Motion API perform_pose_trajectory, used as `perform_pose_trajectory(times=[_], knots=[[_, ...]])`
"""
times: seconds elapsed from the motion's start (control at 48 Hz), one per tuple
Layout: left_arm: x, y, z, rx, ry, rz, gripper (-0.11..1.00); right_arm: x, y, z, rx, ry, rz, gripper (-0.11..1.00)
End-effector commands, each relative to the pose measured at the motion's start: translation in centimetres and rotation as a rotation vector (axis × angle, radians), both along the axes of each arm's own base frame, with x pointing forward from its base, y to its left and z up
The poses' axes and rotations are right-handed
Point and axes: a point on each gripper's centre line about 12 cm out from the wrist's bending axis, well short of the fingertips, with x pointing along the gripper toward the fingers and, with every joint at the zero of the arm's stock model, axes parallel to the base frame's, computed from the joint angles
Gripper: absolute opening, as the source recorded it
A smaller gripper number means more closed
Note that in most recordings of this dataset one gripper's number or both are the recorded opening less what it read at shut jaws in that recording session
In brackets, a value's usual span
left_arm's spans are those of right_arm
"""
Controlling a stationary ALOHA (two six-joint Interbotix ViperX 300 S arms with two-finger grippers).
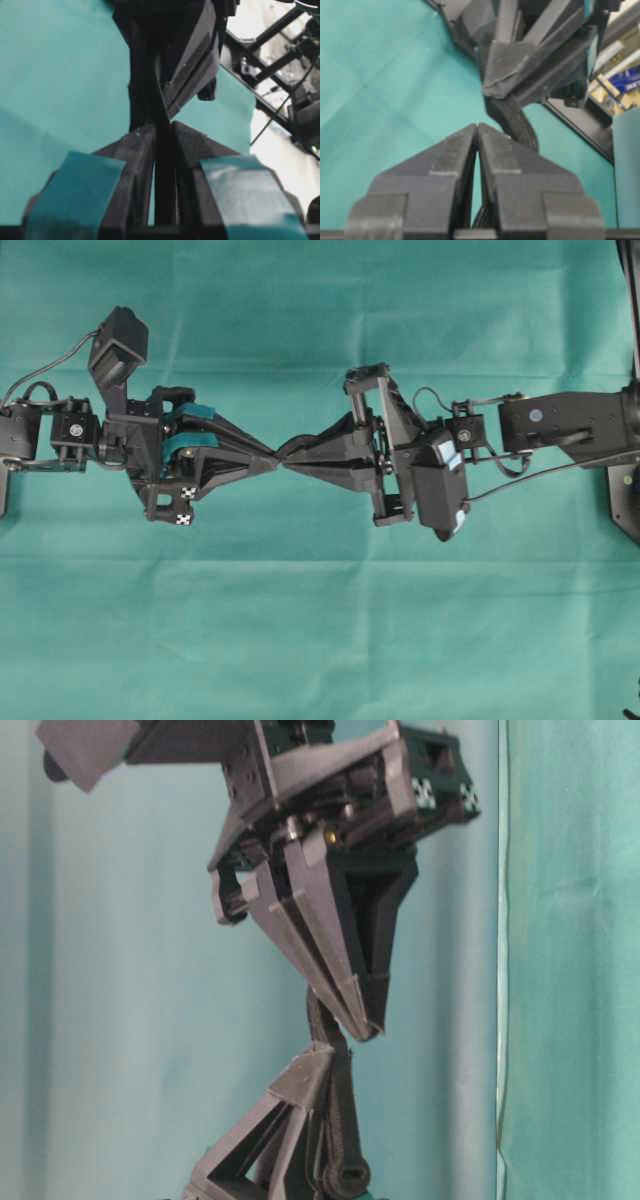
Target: Peel off the Velcro with your right arm.
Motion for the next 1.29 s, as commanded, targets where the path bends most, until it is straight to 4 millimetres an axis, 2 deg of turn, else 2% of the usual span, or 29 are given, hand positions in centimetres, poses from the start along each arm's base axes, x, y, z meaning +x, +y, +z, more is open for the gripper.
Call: perform_pose_trajectory(times=[0.0,0.208,0.396,0.834,1.271], knots=[[0.1,-0.3,1.2,0.005,-0.046,-0.013,0.10,1.0,-0.7,1.2,0.000,-0.044,-0.013,-0.09],[0.1,-0.3,1.2,0.005,-0.045,-0.011,0.10,2.3,-0.5,0.8,-0.020,-0.041,0.009,-0.09],[0.1,-0.2,1.2,0.005,-0.045,-0.010,0.10,2.8,0.9,0.7,-0.051,-0.039,0.060,-0.09],[0.1,0.1,1.2,0.005,-0.045,0.000,0.10,2.5,3.8,0.4,-0.061,-0.032,0.135,-0.09],[0.0,0.3,1.1,0.004,-0.043,0.007,0.10,1.3,3.9,0.8,-0.059,-0.039,0.139,-0.09]])
